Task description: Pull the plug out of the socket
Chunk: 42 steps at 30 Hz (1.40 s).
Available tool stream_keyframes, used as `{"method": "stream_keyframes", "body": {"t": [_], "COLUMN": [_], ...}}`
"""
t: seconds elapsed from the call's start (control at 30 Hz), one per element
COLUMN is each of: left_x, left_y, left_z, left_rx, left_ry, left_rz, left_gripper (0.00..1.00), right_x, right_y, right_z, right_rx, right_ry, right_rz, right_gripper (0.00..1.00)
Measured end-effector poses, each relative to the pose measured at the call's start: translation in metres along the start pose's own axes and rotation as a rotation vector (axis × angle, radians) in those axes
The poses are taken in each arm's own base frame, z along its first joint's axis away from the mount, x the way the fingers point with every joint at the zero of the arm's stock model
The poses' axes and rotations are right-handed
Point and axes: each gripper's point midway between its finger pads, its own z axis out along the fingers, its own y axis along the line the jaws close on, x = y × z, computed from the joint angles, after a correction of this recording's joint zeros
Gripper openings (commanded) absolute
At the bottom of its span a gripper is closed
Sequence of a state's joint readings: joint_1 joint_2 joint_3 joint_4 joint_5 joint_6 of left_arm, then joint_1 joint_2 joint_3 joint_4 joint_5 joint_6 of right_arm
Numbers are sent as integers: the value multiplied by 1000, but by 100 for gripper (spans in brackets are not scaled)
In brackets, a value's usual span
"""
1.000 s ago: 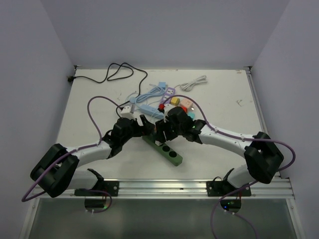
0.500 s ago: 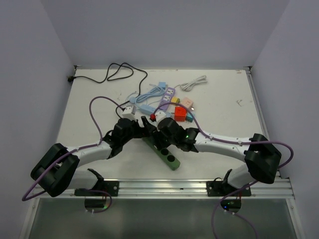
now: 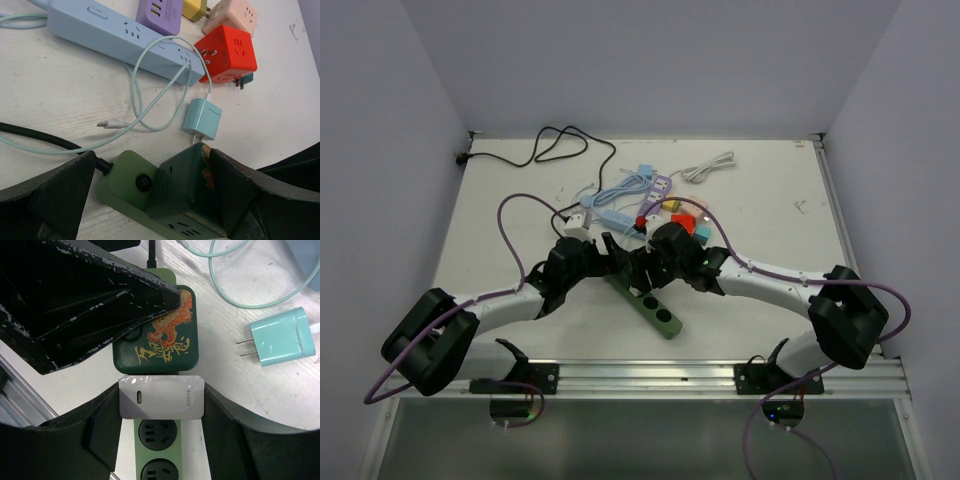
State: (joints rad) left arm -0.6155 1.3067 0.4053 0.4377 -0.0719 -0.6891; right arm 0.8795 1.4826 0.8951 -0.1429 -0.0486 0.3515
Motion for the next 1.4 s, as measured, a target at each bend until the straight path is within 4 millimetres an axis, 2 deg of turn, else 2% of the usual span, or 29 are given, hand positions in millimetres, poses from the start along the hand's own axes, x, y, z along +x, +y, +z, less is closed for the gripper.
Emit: {"method": "stream_keyframes", "body": {"t": [0.67,1.27,1.4], "left_x": [3,2,2], "left_y": [5,5,6], "left_z": [-2,-2,-2], "left_rx": [-16,-29,-30], "left_ry": [5,-10,-8], "left_rz": [1,6,6], "left_gripper": [98,98,98], "right_x": [6,0,-7], "right_y": [0,-15,-23], "right_z": [8,8,-1], "right_rx": [-127,-192,-145], "right_ry": [33,48,15], "right_rz": [79,169,151], "right_gripper": [52,51,52]}}
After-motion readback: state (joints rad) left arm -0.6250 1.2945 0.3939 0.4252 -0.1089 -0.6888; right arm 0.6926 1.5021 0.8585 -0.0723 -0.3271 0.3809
